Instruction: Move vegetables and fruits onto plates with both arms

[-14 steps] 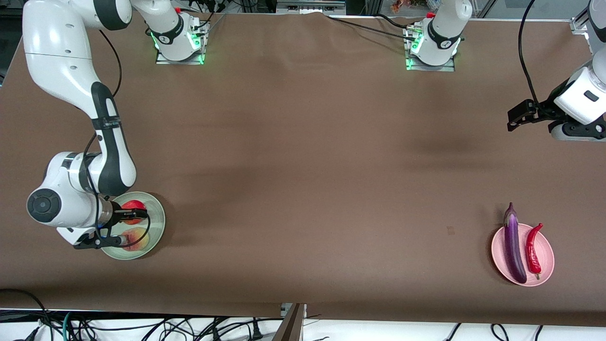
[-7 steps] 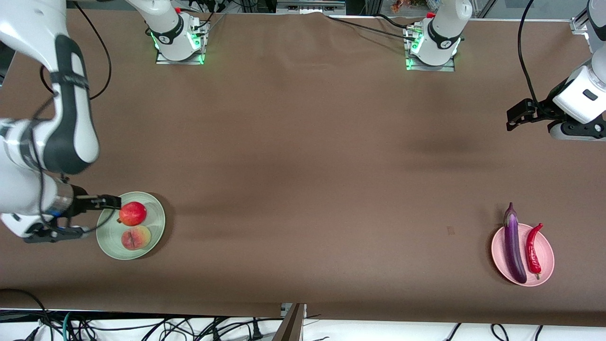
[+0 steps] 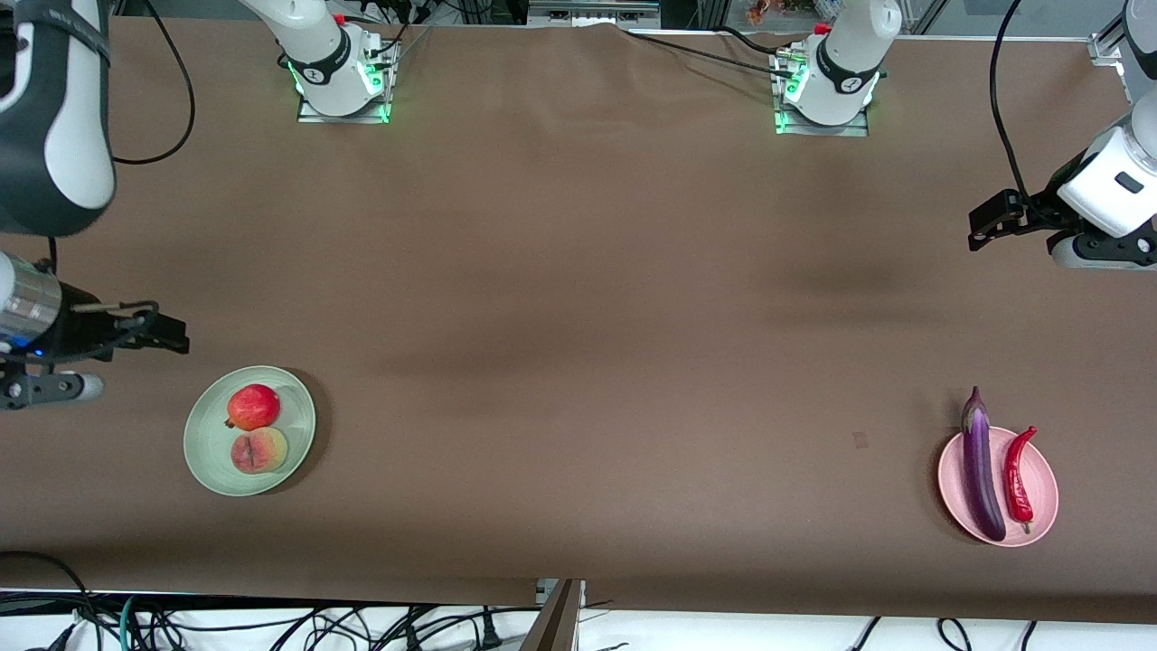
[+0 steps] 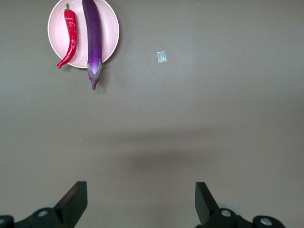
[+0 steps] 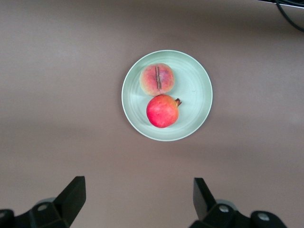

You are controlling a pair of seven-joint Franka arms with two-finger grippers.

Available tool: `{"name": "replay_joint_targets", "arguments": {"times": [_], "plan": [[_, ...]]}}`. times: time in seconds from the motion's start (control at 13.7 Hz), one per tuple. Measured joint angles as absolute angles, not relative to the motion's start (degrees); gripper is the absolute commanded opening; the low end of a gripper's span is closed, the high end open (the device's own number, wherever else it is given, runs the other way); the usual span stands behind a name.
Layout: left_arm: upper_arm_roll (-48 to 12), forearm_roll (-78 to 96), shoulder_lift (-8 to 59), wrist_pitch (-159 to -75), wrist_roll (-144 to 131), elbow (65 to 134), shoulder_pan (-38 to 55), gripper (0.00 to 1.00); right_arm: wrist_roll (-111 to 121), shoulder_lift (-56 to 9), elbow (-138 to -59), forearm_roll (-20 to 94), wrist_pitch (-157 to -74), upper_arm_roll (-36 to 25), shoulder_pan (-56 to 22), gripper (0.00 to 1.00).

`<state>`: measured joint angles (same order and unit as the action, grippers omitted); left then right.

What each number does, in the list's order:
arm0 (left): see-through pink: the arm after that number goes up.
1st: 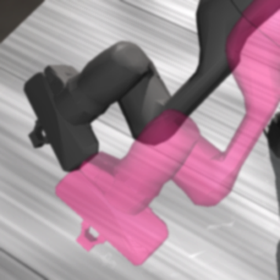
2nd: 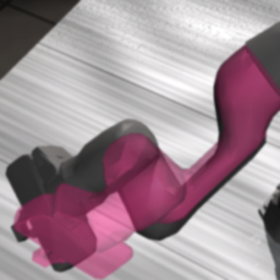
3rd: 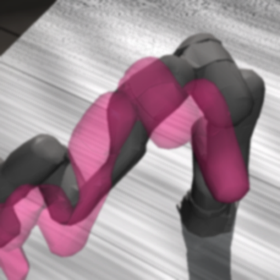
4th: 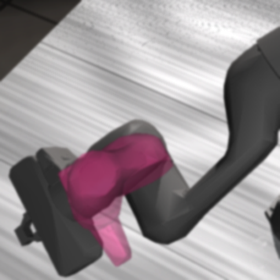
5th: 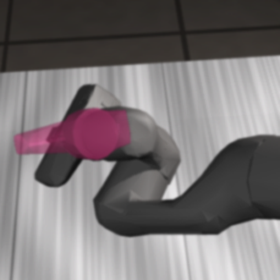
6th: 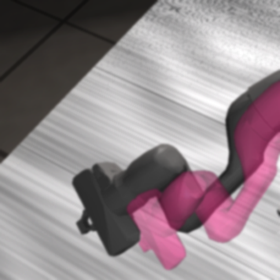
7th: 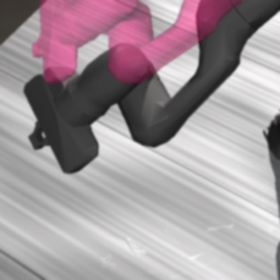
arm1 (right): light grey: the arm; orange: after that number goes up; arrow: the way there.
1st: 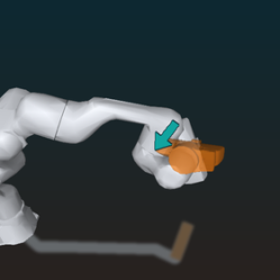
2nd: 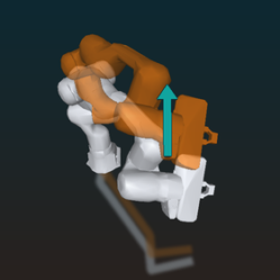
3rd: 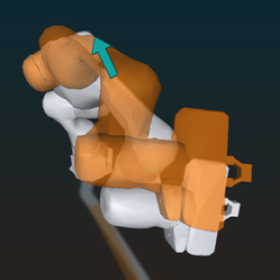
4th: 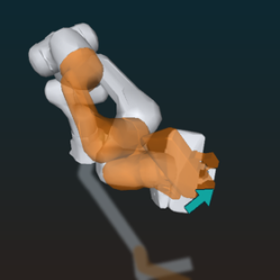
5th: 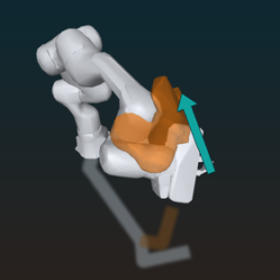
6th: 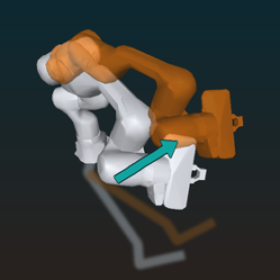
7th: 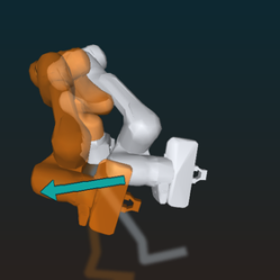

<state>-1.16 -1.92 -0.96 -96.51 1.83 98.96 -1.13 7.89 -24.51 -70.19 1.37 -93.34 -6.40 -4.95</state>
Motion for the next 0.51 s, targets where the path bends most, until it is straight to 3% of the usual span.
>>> {"name": "replay_joint_targets", "arguments": {"times": [0.51], "plan": [[-1.32, -1.92, -0.94, -96.51, 1.83, 98.92, -1.17, 1.00, 8.08, -15.08, -75.24, -4.45, -92.28, -2.51, -4.29, 1.00]]}}
